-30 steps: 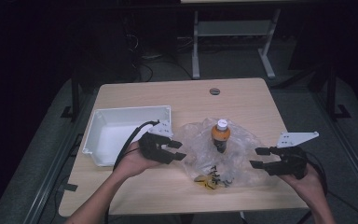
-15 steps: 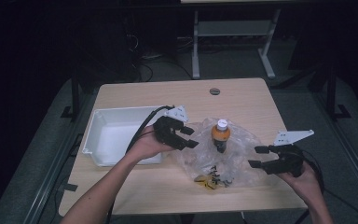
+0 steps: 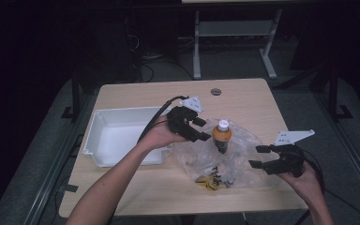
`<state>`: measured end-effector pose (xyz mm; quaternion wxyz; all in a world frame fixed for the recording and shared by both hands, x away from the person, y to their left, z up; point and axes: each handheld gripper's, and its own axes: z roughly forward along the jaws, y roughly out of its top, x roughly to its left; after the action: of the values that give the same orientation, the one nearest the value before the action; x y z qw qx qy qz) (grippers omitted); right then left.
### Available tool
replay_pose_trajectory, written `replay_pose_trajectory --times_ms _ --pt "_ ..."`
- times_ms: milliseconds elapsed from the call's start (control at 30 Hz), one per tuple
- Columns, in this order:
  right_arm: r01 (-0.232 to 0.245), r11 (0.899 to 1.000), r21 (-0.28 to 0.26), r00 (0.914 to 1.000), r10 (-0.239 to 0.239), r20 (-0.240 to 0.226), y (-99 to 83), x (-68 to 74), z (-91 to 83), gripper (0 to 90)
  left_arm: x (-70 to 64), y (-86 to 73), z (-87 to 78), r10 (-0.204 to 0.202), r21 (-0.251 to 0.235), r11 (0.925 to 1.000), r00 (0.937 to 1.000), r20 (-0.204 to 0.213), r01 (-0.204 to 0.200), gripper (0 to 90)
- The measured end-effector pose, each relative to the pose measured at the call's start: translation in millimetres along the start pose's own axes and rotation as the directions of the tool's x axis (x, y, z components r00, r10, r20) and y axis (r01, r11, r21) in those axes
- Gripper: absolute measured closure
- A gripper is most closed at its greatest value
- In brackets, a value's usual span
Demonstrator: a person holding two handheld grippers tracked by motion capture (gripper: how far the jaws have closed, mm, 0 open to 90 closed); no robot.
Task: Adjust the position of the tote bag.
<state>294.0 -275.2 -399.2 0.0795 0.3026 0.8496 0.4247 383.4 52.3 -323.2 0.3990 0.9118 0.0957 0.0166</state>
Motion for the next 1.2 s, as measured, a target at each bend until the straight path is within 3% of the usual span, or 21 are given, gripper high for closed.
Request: replay_pose_trajectory --times_ms 500,1200 --pt "0.001 1.000 -0.003 0.9999 -0.001 0.010 1.6 -2.2 -0.8 31.3 12.3 20.8 20.9 0.014 0.009 0.9999 0.9998 0.010 -0.014 37.1" --pt "0.003 1.000 -0.017 0.9999 -0.003 0.010 1.3 -3.2 -3.4 30.8 18.6 34.4 45.5 0.038 0.063 0.9972 0.9977 0.056 -0.041 41.1"
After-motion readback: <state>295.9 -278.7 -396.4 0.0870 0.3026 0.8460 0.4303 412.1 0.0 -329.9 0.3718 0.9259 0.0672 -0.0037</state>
